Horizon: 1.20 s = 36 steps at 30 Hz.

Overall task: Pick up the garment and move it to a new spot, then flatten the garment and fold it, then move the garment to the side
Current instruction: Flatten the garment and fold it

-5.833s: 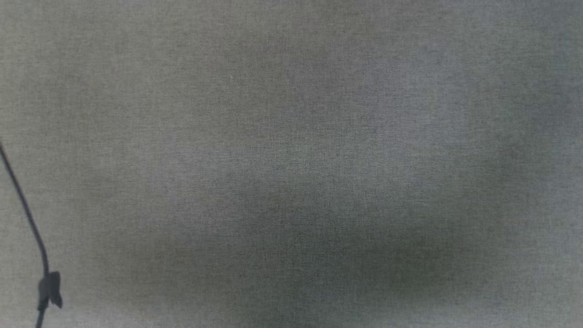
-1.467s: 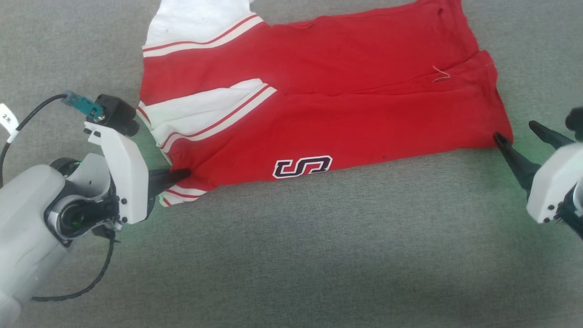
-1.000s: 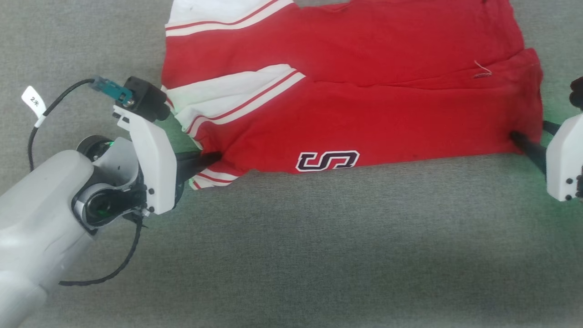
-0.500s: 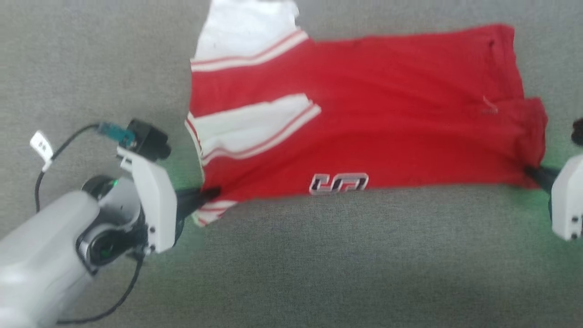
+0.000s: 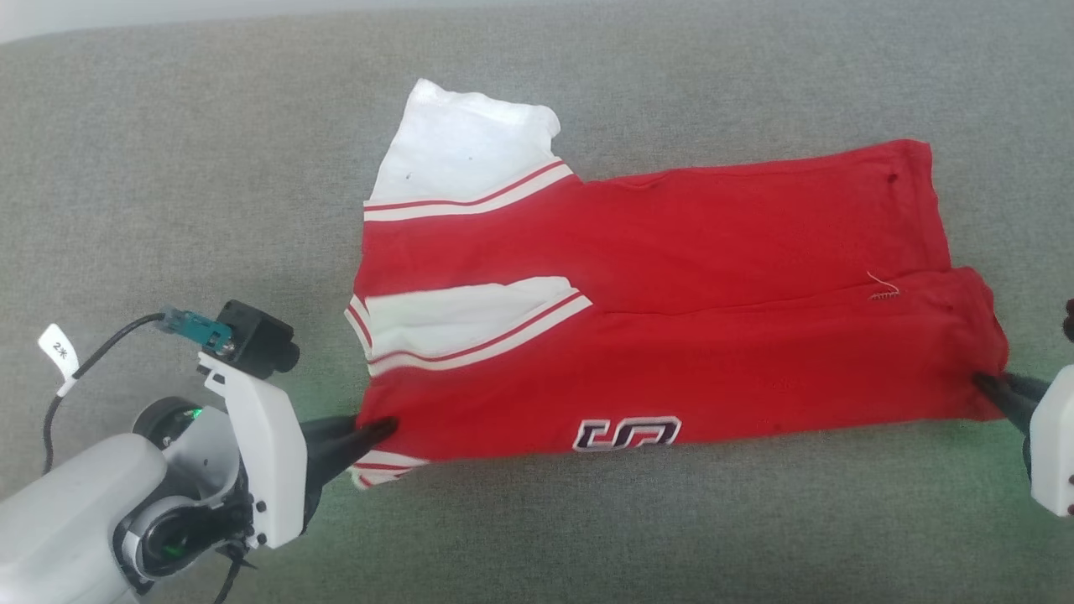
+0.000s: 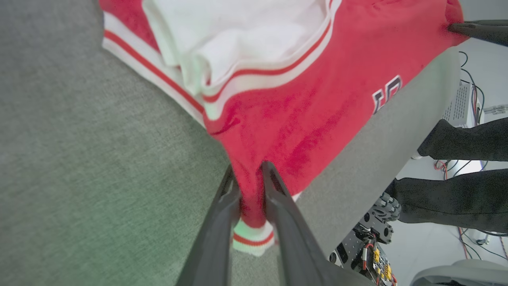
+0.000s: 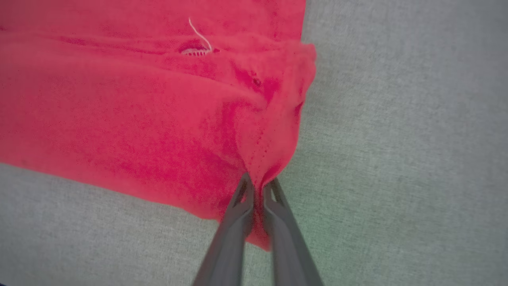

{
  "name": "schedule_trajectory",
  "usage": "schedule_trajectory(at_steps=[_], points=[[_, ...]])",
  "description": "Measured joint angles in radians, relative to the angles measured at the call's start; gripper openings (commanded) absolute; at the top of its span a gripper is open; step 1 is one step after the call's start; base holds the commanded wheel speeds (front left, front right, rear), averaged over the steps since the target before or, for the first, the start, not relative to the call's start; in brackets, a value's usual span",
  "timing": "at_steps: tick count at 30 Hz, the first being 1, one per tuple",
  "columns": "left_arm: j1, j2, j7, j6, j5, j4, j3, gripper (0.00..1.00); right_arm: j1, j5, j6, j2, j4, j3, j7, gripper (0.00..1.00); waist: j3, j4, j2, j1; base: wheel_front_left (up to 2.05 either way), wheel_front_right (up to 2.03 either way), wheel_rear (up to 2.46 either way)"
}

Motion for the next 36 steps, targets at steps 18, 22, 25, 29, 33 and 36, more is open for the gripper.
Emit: schedule_trajectory(at_steps=[18,22,25,29,33,36], points=[[-0.066,-0.016,-0.281,0.098,0.057,0.188,0.162,1.0,-0.072,-0.253,0.0,0.21,-0.1,-0.082,-0.464,1.0,-0.014,-0.078,0.0,0.0,0.0,0.0,0.0],[-0.167,-0.06,-0.339,0.107,0.097,0.302,0.194,1.0,-0.096,-0.288,0.0,0.263,-0.118,-0.052,-0.575,1.0,0.005,-0.122,0.0,0.0,0.0,0.0,0.0],[-0.263,-0.087,-0.341,0.106,0.133,0.398,0.2,1.0,-0.108,-0.302,0.0,0.301,-0.117,-0.044,-0.635,1.0,0.028,-0.158,0.0,0.0,0.0,0.0,0.0],[-0.384,-0.119,-0.3,0.084,0.179,0.523,0.185,1.0,-0.114,-0.302,0.0,0.34,-0.096,-0.037,-0.682,1.0,0.06,-0.211,0.0,0.0,0.0,0.0,0.0],[-0.476,-0.142,-0.2,0.061,0.2,0.646,0.15,1.0,-0.115,-0.299,0.0,0.362,-0.059,-0.031,-0.712,1.0,0.09,-0.263,0.0,-0.0001,0.0,0.0,0.0],[-0.534,-0.153,-0.085,0.043,0.211,0.728,0.113,1.0,-0.116,-0.292,0.0,0.37,-0.034,-0.02,-0.73,1.0,0.109,-0.296,0.0,0.0,0.0,0.0,0.0]])
